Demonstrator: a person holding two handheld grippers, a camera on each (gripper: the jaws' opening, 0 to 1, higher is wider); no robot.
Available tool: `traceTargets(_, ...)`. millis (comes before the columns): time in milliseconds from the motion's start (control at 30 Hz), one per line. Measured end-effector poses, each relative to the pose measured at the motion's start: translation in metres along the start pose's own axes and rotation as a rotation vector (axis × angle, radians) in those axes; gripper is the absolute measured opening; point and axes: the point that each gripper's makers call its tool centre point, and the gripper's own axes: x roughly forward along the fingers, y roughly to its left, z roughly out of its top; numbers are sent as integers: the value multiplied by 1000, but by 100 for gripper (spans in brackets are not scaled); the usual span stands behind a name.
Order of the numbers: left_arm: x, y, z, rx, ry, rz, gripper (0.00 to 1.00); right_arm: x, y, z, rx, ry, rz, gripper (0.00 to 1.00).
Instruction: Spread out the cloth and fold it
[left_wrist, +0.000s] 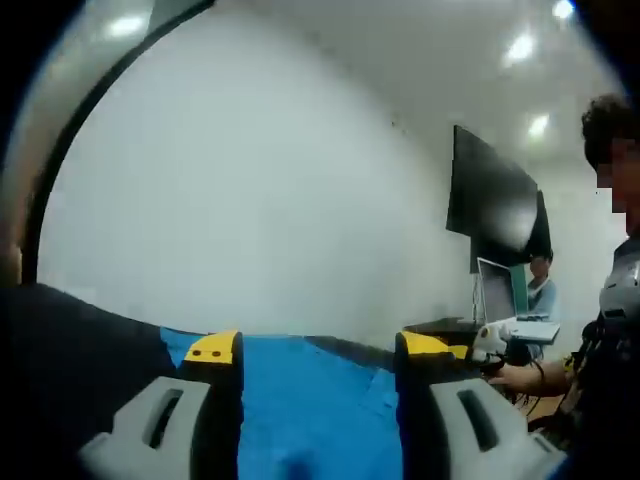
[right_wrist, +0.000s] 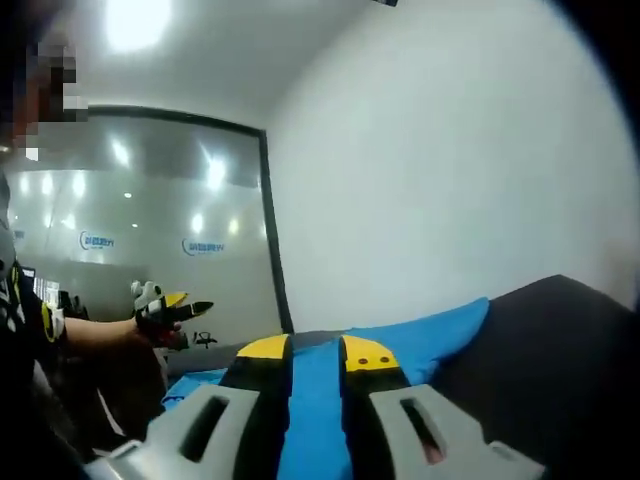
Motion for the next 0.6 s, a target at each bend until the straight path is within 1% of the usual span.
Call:
traceTargets(33, -7, 3, -3, 3, -3, -2, 63, 0, -4, 1, 20, -5, -14, 16)
traceTargets(100, -17, 8, -5, 1, -15, -6, 63, 1, -6, 5, 32, -18, -24, 18)
traceTargets(133, -20, 9, -2, 1, -53, -9, 63, 1, -5, 9, 44, -31, -24, 21)
traceTargets(200, -24, 11, 1, -10, -84, -11, 62, 1, 1, 20, 58, -68, -16, 38)
traceTargets(233, -26, 11, 1, -11, -84, -15, 63, 0, 6, 26, 46, -76, -9, 44)
traceTargets(267, -26, 7, 1, -1, -88, -26, 65, -1, 11, 32, 5, -81, -5, 49)
traceTargets(300, -25, 2, -1, 47, -79, -48, 68, -4, 15, 34, -45, -67, -4, 49)
traceTargets(333, -25, -5, -7, 104, -46, -65, 71, -7, 19, 38, -99, -56, -13, 49)
traceTargets(367, -25, -13, -14, 163, -15, -96, 72, -8, 22, 41, -138, -45, -14, 49)
traceTargets(400, -26, -20, -22, 227, 20, -121, 73, -11, 25, 44, -167, -38, -13, 49)
traceTargets(433, -26, -26, -30, 277, 55, -143, 73, -13, 28, 48, -192, -47, -18, 49)
traceTargets(467, -28, -32, -38, 303, 85, -164, 72, -17, 31, 50, -224, -44, -19, 49)
traceTargets(533, -32, -44, -53, 297, 147, -209, 71, -26, 38, 43, -273, 17, -4, 49)
traceTargets(600, -37, -49, -64, 327, 185, -232, 70, -31, 41, 38, -315, 50, -1, 49)
